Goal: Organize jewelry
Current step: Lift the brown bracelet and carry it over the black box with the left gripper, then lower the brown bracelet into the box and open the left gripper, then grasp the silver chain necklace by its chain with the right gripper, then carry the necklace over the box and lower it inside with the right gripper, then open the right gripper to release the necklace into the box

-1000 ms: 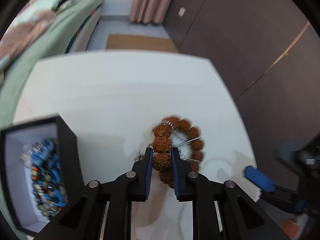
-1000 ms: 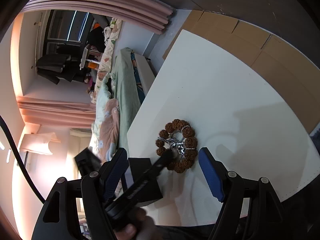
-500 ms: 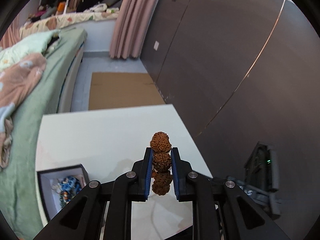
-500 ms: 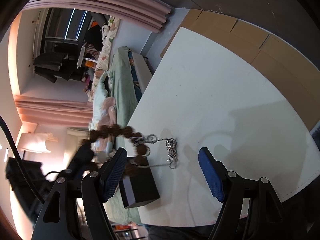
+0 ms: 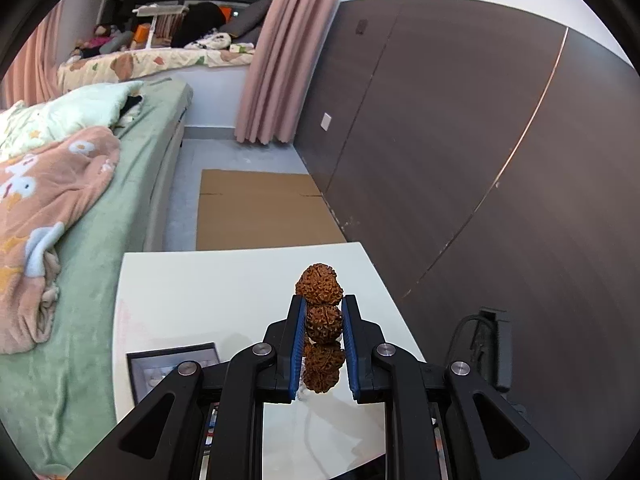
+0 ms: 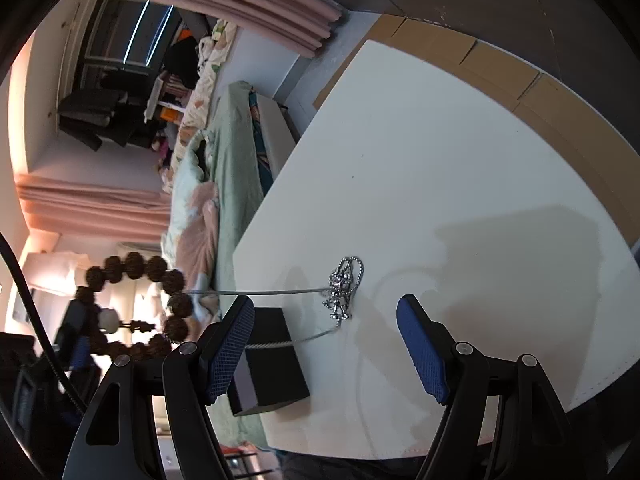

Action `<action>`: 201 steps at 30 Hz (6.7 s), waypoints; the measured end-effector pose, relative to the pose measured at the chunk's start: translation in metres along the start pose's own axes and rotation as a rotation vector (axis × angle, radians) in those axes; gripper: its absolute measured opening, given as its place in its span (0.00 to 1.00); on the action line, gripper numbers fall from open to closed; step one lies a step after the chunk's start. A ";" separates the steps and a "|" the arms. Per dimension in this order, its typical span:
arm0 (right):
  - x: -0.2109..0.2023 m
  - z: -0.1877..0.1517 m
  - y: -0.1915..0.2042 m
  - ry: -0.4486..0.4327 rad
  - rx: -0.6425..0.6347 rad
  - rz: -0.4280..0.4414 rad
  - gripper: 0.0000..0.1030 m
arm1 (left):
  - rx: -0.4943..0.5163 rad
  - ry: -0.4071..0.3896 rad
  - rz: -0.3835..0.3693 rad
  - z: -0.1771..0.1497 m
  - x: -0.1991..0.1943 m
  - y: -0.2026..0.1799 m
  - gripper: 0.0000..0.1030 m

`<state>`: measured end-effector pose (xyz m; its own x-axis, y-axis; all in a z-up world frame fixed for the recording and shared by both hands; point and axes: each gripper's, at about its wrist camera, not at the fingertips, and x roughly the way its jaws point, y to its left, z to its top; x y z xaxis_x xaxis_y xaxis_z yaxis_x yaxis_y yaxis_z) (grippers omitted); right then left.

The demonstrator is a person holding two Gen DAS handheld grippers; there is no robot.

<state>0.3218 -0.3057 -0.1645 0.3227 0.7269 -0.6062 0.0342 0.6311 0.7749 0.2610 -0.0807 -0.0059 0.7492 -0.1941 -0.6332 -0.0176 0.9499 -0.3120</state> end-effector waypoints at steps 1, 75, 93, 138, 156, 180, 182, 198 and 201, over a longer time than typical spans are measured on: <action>0.002 -0.001 0.002 0.004 -0.006 -0.005 0.72 | -0.002 -0.006 0.000 0.001 -0.004 0.002 0.18; 0.024 -0.029 0.096 -0.181 -0.347 -0.318 0.07 | -0.330 0.060 0.001 -0.055 -0.036 0.158 0.64; -0.030 -0.041 0.183 -0.184 -0.424 0.016 0.07 | -0.340 0.035 -0.007 -0.067 -0.076 0.165 0.76; -0.011 -0.084 0.205 -0.083 -0.543 -0.027 0.07 | -0.405 0.028 0.035 -0.093 -0.102 0.204 0.98; -0.026 -0.086 0.220 -0.113 -0.571 0.034 0.07 | -0.385 0.037 0.045 -0.091 -0.101 0.197 0.98; 0.038 -0.088 0.154 0.041 -0.440 -0.123 0.34 | -0.383 0.056 0.035 -0.093 -0.097 0.200 0.98; 0.031 -0.089 0.154 0.024 -0.453 -0.129 0.46 | -0.383 0.055 0.028 -0.093 -0.097 0.199 0.98; -0.040 -0.105 0.139 -0.076 -0.464 -0.198 0.61 | -0.267 0.038 -0.009 -0.095 -0.110 0.151 0.98; -0.058 -0.111 0.138 -0.113 -0.477 -0.215 0.68 | -0.239 0.032 -0.005 -0.100 -0.114 0.139 0.98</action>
<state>0.2034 -0.2302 -0.0422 0.4565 0.5507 -0.6988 -0.3146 0.8346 0.4522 0.1073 0.0494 -0.0479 0.7282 -0.2100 -0.6524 -0.1732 0.8646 -0.4717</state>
